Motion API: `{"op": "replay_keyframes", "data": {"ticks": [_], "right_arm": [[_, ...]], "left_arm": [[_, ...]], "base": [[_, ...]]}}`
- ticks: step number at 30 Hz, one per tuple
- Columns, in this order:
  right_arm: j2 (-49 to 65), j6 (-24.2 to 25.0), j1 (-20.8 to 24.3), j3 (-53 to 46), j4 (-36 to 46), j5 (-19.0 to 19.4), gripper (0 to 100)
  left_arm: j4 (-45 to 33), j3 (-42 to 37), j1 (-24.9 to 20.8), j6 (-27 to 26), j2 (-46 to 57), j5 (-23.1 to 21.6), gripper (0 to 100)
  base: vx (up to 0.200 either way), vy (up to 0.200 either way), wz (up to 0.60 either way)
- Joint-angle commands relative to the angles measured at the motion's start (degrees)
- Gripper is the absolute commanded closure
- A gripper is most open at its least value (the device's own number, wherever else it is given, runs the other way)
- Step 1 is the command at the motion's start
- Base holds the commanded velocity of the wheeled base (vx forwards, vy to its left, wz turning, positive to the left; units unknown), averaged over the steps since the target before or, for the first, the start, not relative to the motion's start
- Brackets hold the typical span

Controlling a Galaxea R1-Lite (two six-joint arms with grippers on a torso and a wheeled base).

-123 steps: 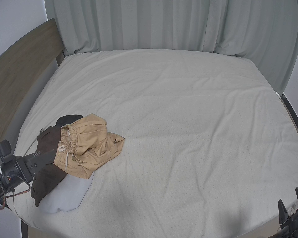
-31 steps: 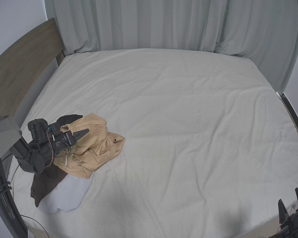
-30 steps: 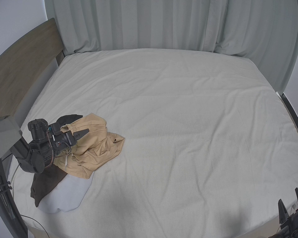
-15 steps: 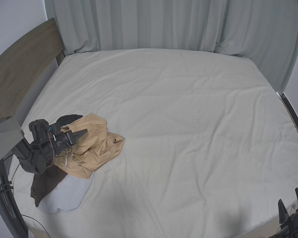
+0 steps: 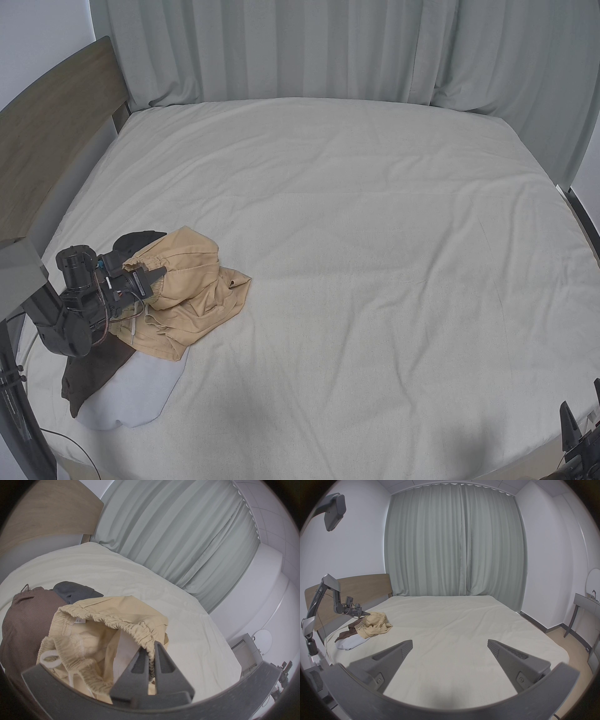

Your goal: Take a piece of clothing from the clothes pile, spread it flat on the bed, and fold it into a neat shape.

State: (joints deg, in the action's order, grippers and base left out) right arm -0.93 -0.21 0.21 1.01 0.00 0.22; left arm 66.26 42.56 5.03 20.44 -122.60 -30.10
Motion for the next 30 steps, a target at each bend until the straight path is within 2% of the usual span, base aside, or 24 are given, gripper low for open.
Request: {"op": "replay_keyframes", "data": {"ticks": [1,7,16,23,30], "right_arm": [[0.93,-0.06,-0.03,-1.01,0.0,0.04,0],[0.93,-0.06,-0.03,-1.01,0.0,-0.04,0],[0.93,-0.14,-0.03,-1.01,-0.09,0.04,0],[0.93,-0.06,-0.03,-1.01,-0.09,0.04,0],[0.93,0.03,-0.03,-1.01,0.0,0.04,0]], "left_arm": [[2.47,-4.32,-0.02,0.39,3.25,-0.22,100],[5.9,-9.42,0.24,1.62,6.76,-2.6,100],[10.12,-14.61,0.68,1.53,8.61,-2.68,100],[10.38,-18.74,-0.11,1.53,12.74,-4.88,100],[10.91,-21.82,-0.29,0.91,16.52,-5.23,100]], "base": [[0.0,0.0,0.0],[0.0,0.0,0.0],[0.0,0.0,0.0],[0.0,0.0,0.0],[0.0,0.0,0.0]]}}
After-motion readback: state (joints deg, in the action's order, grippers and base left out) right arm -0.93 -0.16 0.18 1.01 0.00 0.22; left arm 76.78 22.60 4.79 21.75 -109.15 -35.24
